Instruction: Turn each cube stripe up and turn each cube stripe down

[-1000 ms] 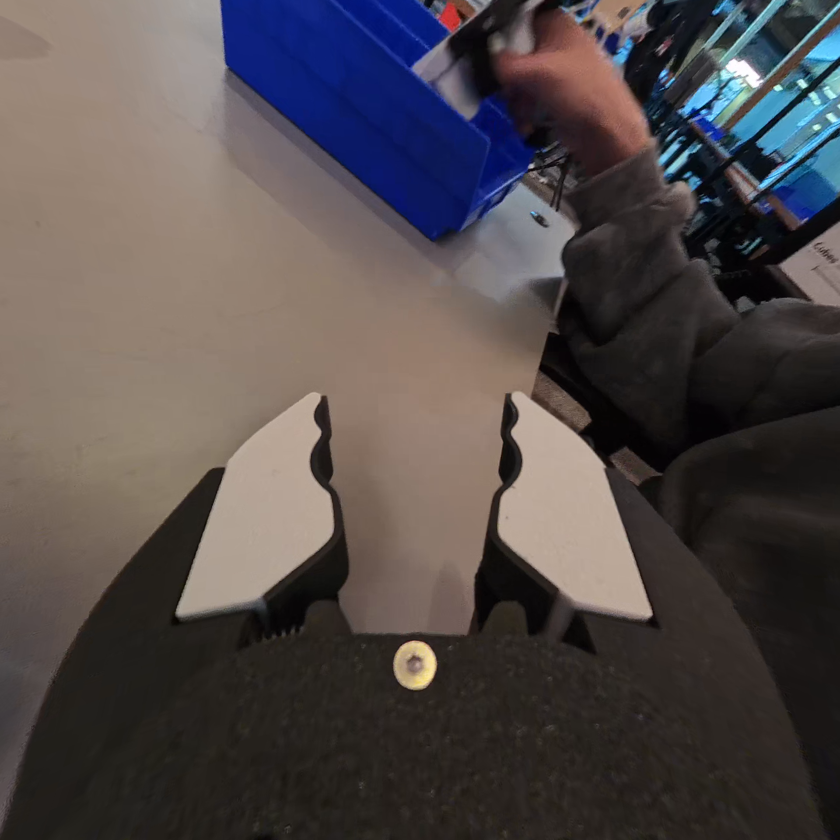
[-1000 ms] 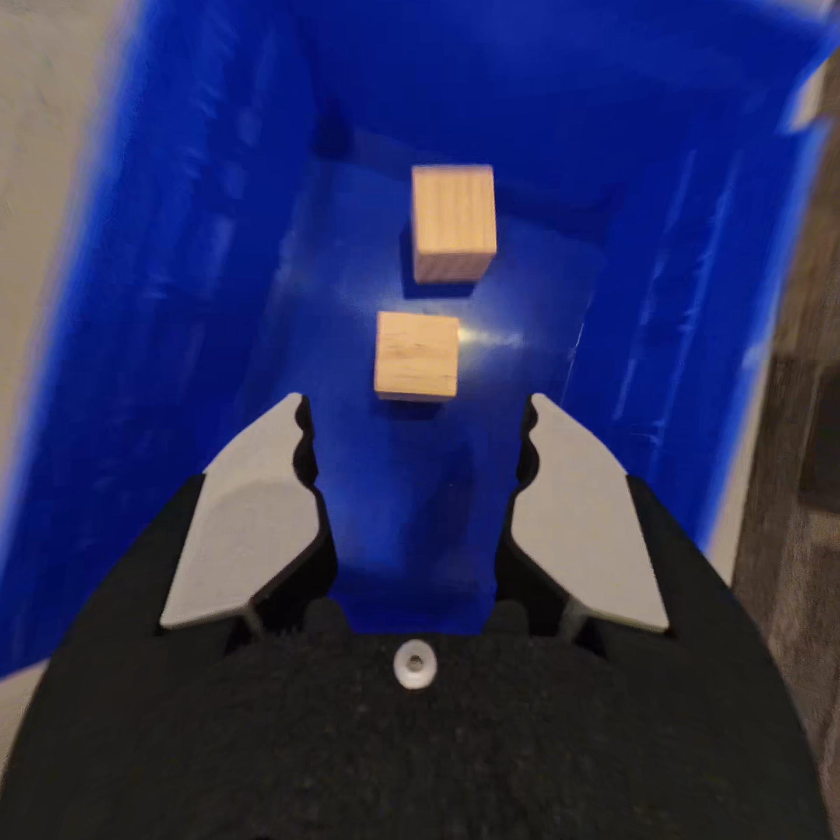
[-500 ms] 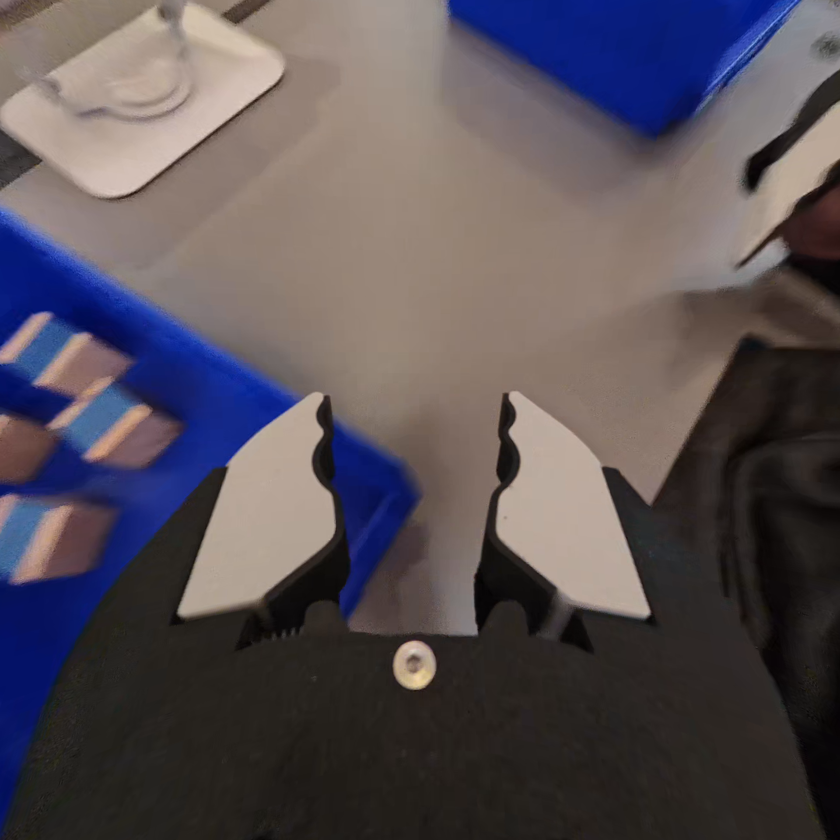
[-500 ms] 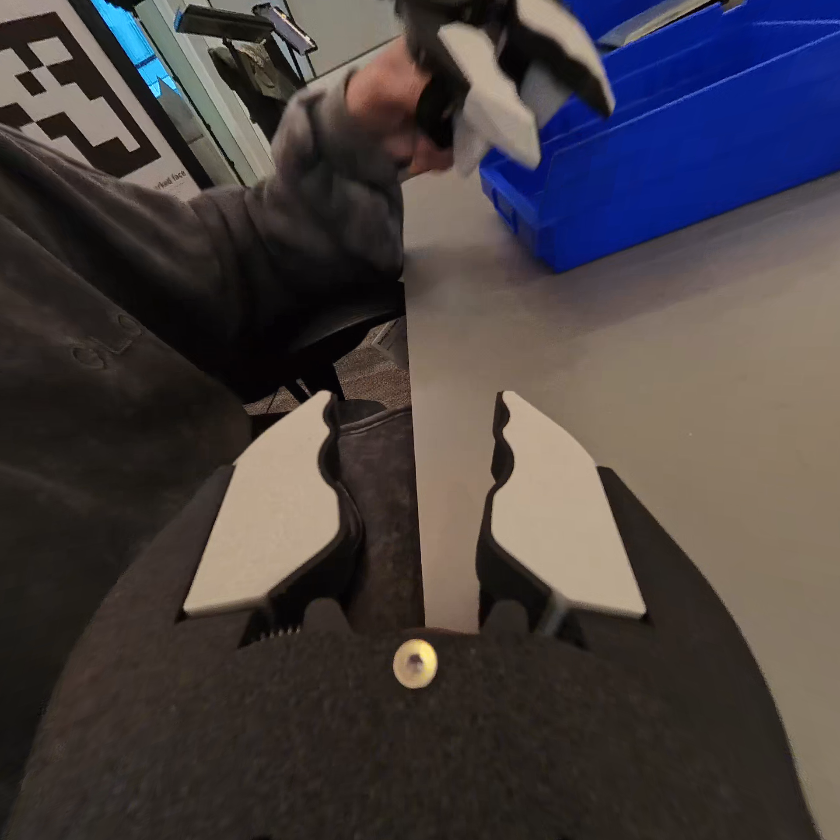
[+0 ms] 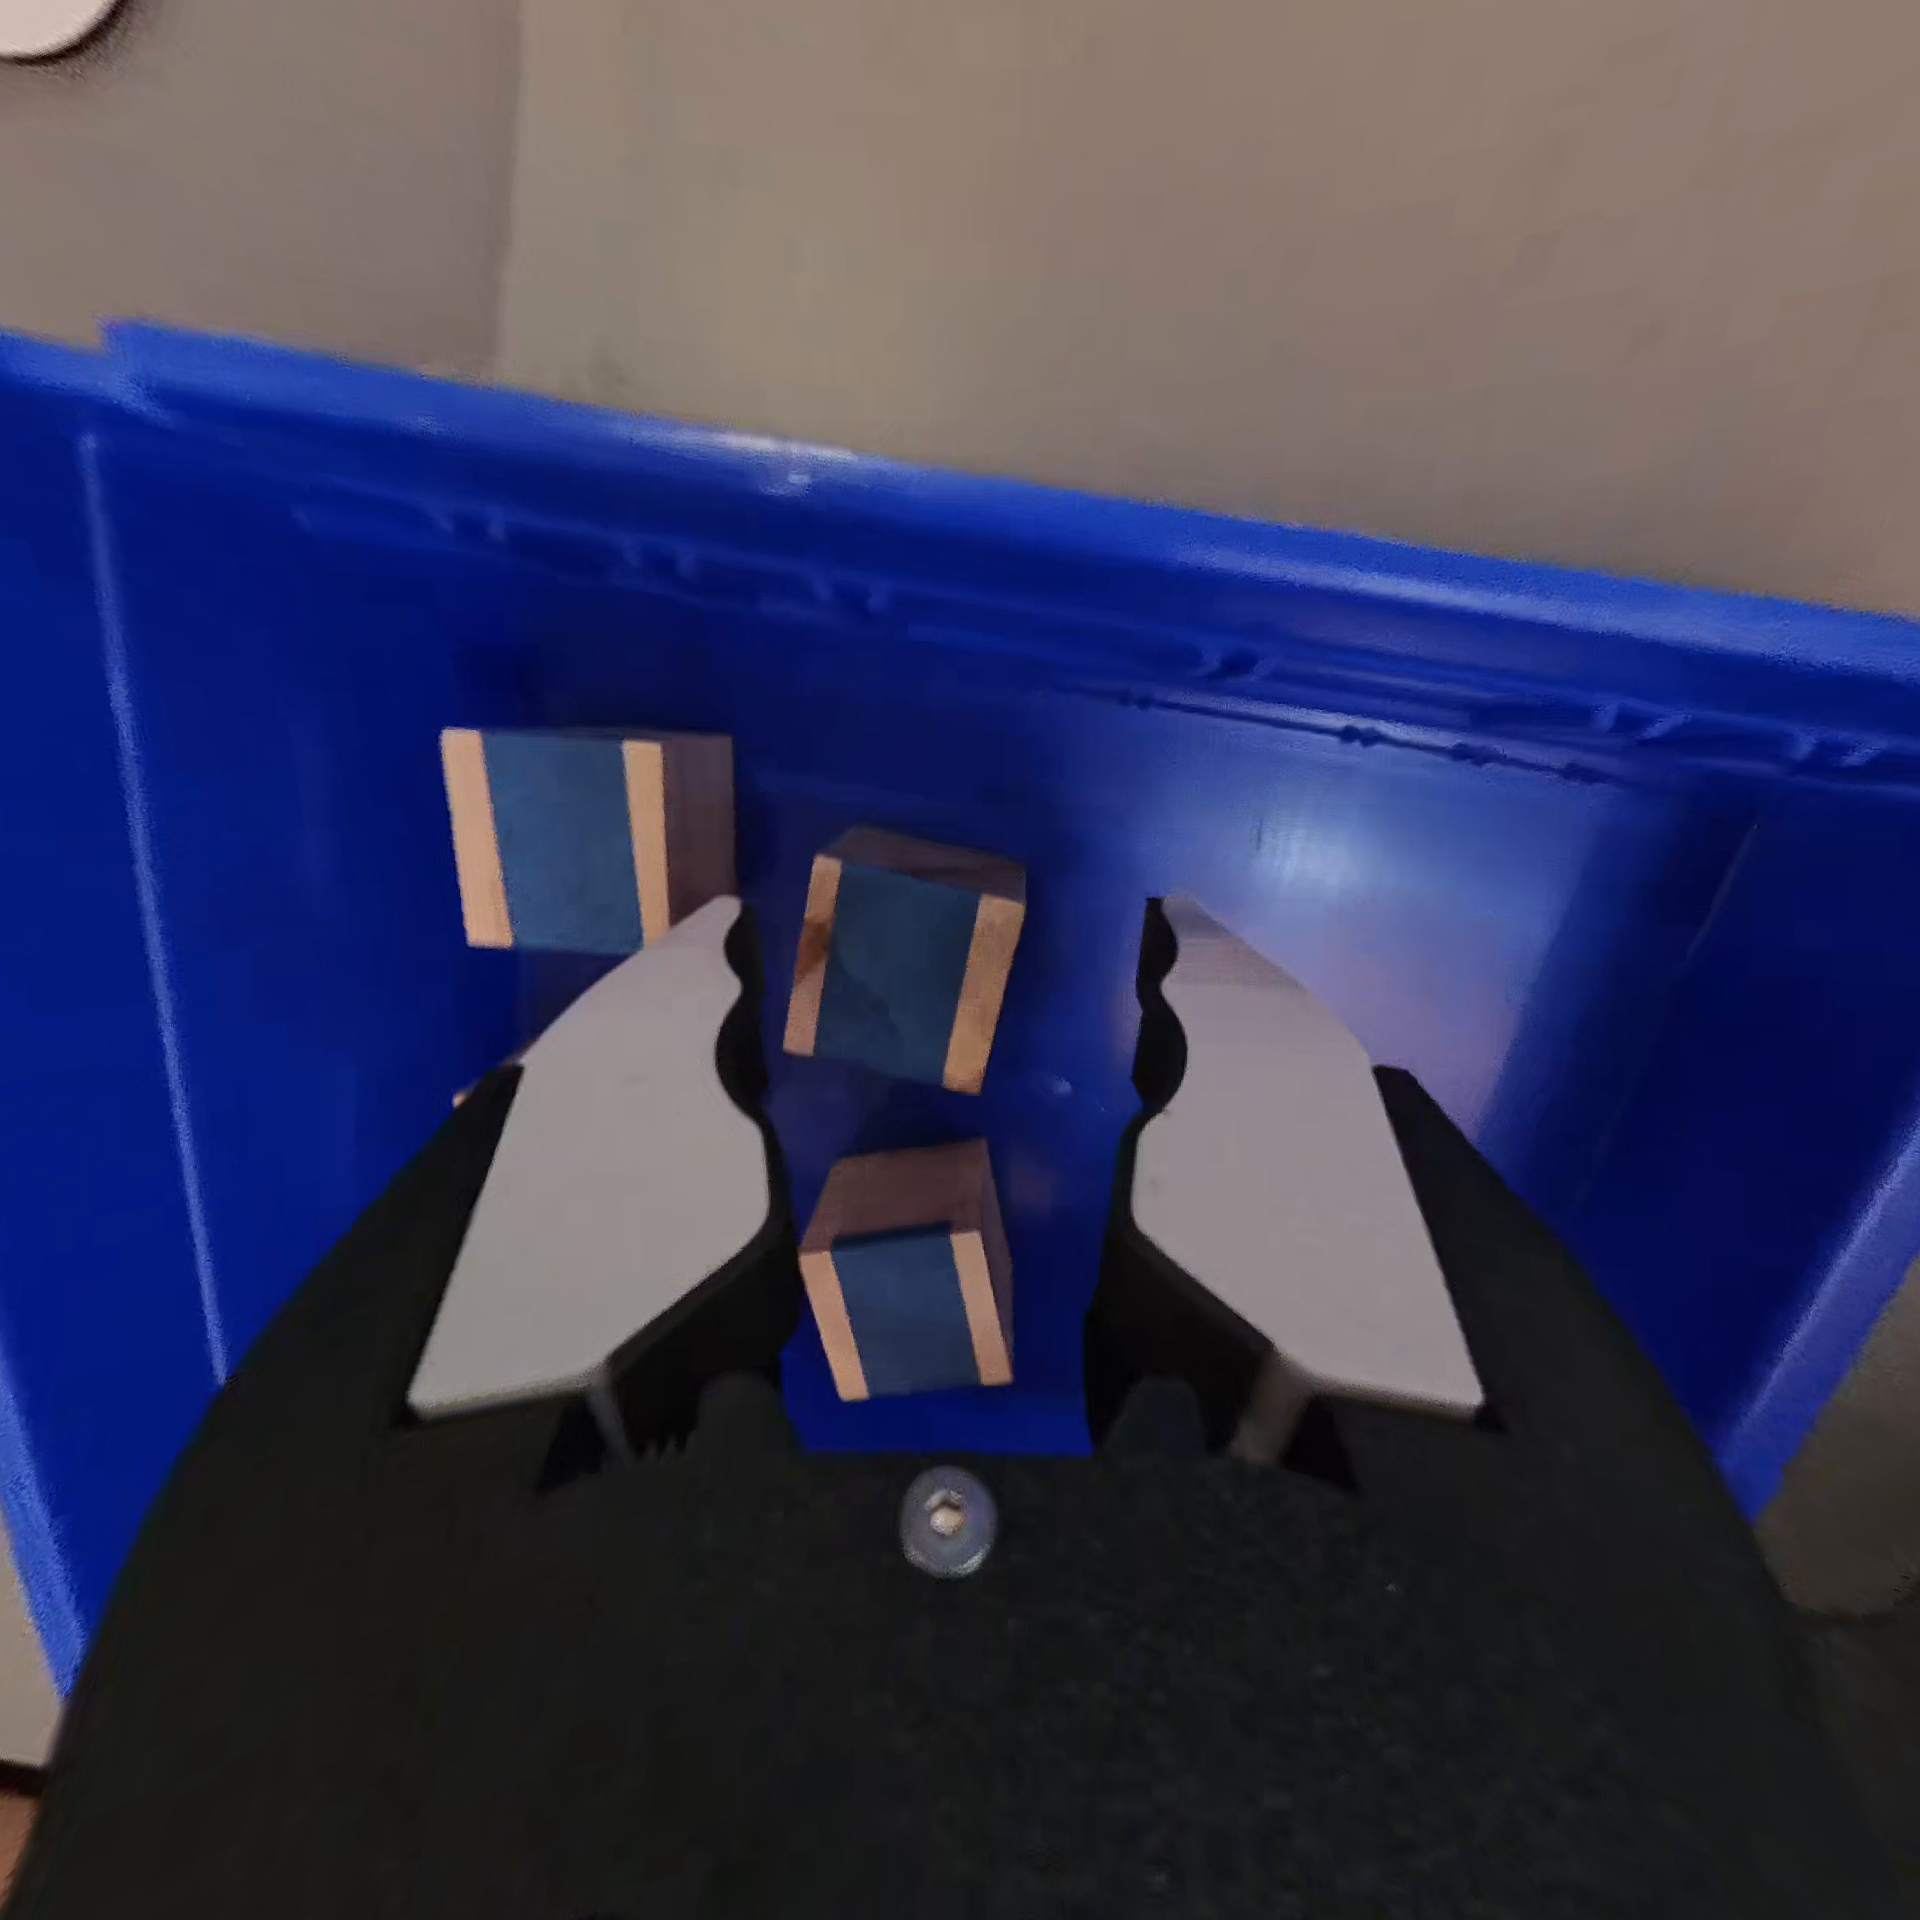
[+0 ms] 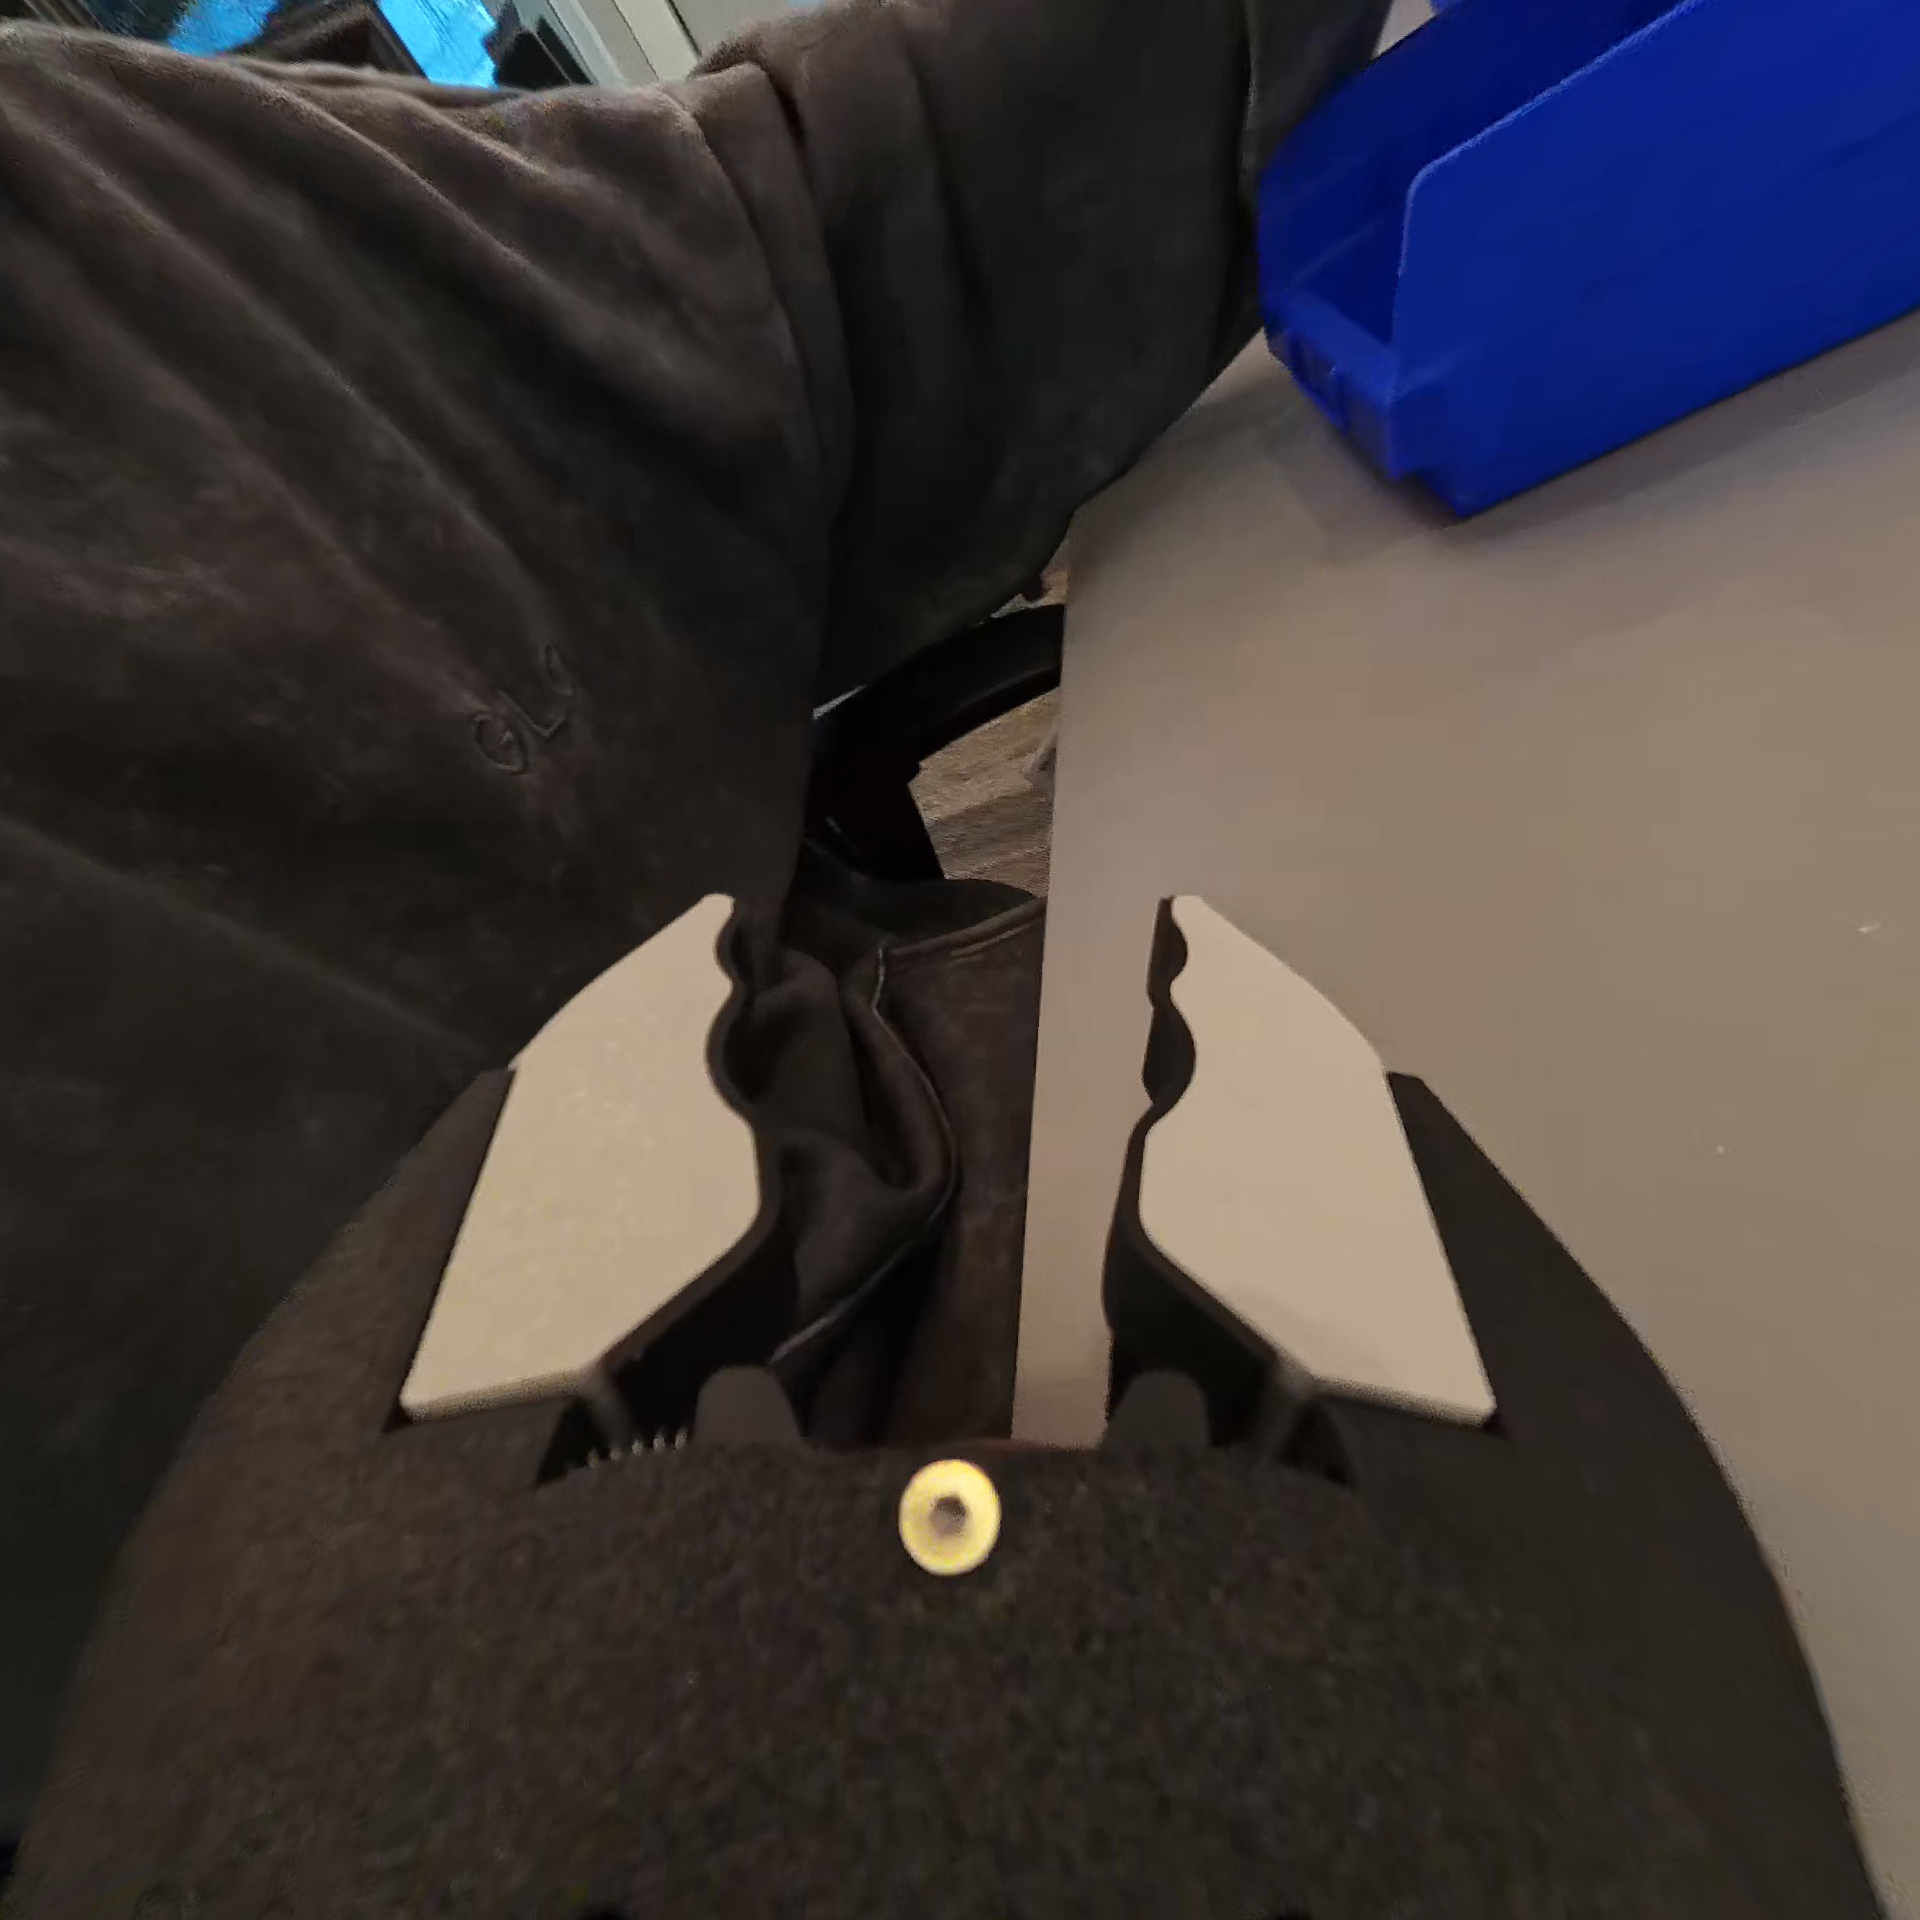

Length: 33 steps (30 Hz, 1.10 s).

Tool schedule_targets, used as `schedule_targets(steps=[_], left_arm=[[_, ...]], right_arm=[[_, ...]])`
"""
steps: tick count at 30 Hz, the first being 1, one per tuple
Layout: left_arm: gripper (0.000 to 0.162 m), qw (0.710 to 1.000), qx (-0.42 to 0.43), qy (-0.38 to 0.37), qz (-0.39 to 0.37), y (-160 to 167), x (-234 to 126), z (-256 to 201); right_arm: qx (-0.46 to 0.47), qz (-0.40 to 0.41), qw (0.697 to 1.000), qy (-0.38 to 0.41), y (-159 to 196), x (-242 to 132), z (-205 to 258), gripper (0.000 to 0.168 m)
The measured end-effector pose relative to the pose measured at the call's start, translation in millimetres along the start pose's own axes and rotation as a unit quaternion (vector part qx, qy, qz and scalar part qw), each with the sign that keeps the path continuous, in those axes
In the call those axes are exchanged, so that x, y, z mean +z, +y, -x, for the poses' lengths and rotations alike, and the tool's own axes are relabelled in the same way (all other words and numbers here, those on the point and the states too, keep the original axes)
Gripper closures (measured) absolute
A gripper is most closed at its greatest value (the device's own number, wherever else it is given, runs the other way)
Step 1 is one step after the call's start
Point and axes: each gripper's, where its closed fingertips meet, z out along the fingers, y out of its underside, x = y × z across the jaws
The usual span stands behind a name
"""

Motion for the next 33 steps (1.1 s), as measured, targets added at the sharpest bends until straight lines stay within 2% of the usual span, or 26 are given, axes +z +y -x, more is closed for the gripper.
schedule_targets(steps=[2,5,9,12,15,19,23,28,31,33], left_arm=[[0.094,0.999,0.027,0.003,0.023,2.0,11.6,1.9],[0.117,0.996,0.065,0.000,0.065,12.4,27.3,5.4],[0.117,0.992,0.088,0.000,0.094,23.8,24.7,5.4],[0.117,0.988,0.091,-0.035,0.120,34.4,9.9,7.5],[0.117,0.992,0.073,-0.069,0.075,21.0,-23.9,-1.8],[0.117,0.994,0.017,-0.104,-0.031,-25.0,-71.2,-35.7],[0.118,0.981,-0.093,-0.071,-0.157,-99.9,-83.1,-91.2],[0.118,0.934,-0.189,0.004,-0.304,-188.8,-72.2,-147.9],[0.118,0.897,-0.241,0.039,-0.368,-224.5,-60.6,-155.9],[0.118,0.864,-0.278,0.095,-0.408,-241.9,-56.9,-162.9]], right_arm=[[0.011,-0.009,1.000,-0.017,-3.4,0.6,1.2,0.095],[0.020,-0.011,0.999,-0.030,-4.4,0.6,1.5,0.095],[0.030,-0.013,0.999,-0.028,-3.4,-2.9,-1.9,0.096],[0.032,-0.024,0.999,-0.031,-8.0,-6.2,0.7,0.097],[0.024,-0.029,0.999,-0.020,-12.6,-8.7,2.4,0.097],[0.018,-0.043,0.999,0.018,-19.9,-12.2,-2.1,0.099],[0.000,-0.065,0.995,0.073,-28.6,-14.6,-12.4,0.101],[0.000,-0.067,0.980,0.188,-26.9,-26.6,-43.6,0.101],[0.016,-0.053,0.965,0.255,-17.4,-38.2,-66.8,0.101],[0.049,-0.065,0.963,0.255,-16.4,-41.1,-72.7,0.101]])
